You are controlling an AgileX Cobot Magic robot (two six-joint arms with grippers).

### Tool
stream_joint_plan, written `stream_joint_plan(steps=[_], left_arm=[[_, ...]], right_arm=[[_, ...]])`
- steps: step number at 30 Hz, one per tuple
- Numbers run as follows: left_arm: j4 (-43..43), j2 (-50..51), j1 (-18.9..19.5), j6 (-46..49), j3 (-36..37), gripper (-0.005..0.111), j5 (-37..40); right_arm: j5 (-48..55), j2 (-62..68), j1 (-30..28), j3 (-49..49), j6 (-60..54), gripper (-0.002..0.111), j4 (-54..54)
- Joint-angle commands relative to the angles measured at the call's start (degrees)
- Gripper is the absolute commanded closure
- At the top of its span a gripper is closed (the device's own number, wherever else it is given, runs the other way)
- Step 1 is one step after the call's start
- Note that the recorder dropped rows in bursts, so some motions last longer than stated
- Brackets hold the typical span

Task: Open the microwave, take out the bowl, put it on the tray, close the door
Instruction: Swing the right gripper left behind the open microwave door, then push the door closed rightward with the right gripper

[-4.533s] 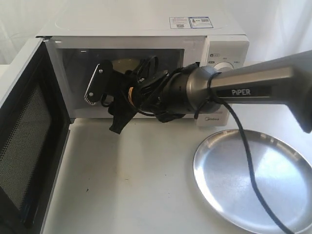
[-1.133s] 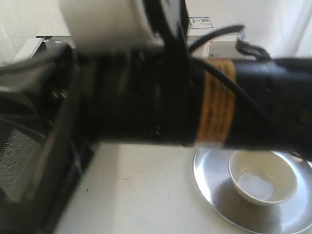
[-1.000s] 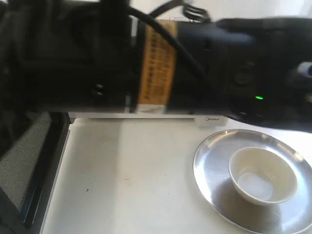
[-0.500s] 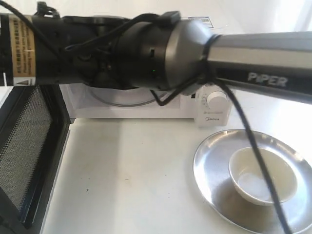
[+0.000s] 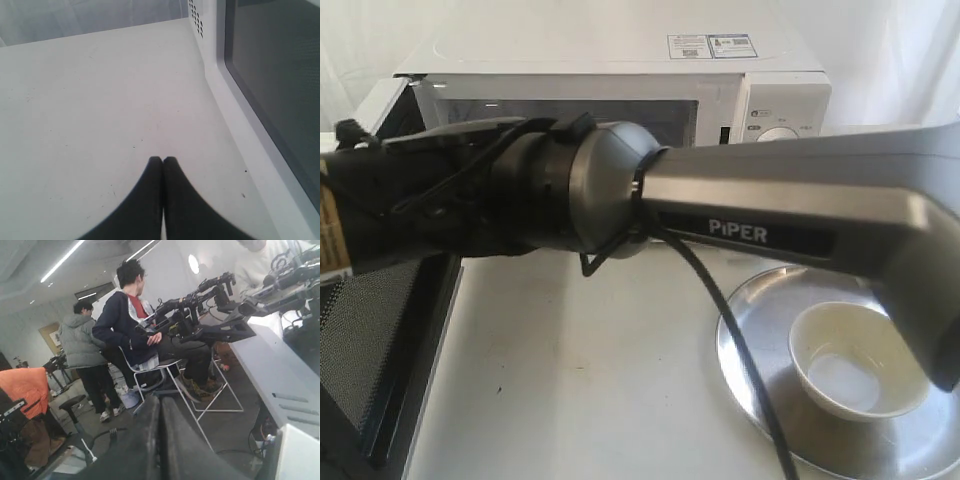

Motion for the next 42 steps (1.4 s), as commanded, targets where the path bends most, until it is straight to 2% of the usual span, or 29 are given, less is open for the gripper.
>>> stream_joint_plan(steps=[1,9,13,16,19,24,28,35,42], left_arm=[[-0.2,-0.1,0.0,-0.4,0.2,0.107,-0.1],[-0.2,-0.1,0.0,-0.4,0.2,0.107,-0.1],[-0.2,-0.1,0.0,-0.4,0.2,0.107,-0.1],[-0.2,-0.1,0.0,-0.4,0.2,0.107,-0.1],[-0.2,-0.1,0.0,-0.4,0.2,0.107,-0.1],[-0.2,-0.1,0.0,-0.4,0.2,0.107,-0.1],[-0.2,-0.1,0.0,-0.4,0.2,0.107,-0.1],[-0.2,-0.1,0.0,-0.4,0.2,0.107,-0.1],[-0.2,-0.1,0.0,-0.4,0.2,0.107,-0.1]], right_arm=[[-1.0,1.6,1.0,-0.5,3.9,0.108,-1.6],[-0.5,2.4,0.9,-0.5,5.2,0.108,-8.9],[9.3,-0.3,0.9,-0.5,10.0,0.108,-18.2],[19.7,-3.0,0.9,-0.5,21.4,0.108,-28.2],[22.1,-4.0,0.1,1.2,24.6,0.108,-28.2],[22.8,-4.4,-1.5,2.5,24.8,0.108,-28.2],[27.3,-5.3,-2.5,2.6,24.2,0.108,-28.2],[29.3,-6.3,-7.3,2.9,23.7,0.108,-28.2],[47.1,-7.0,-11.3,2.9,11.2,0.108,-28.2]])
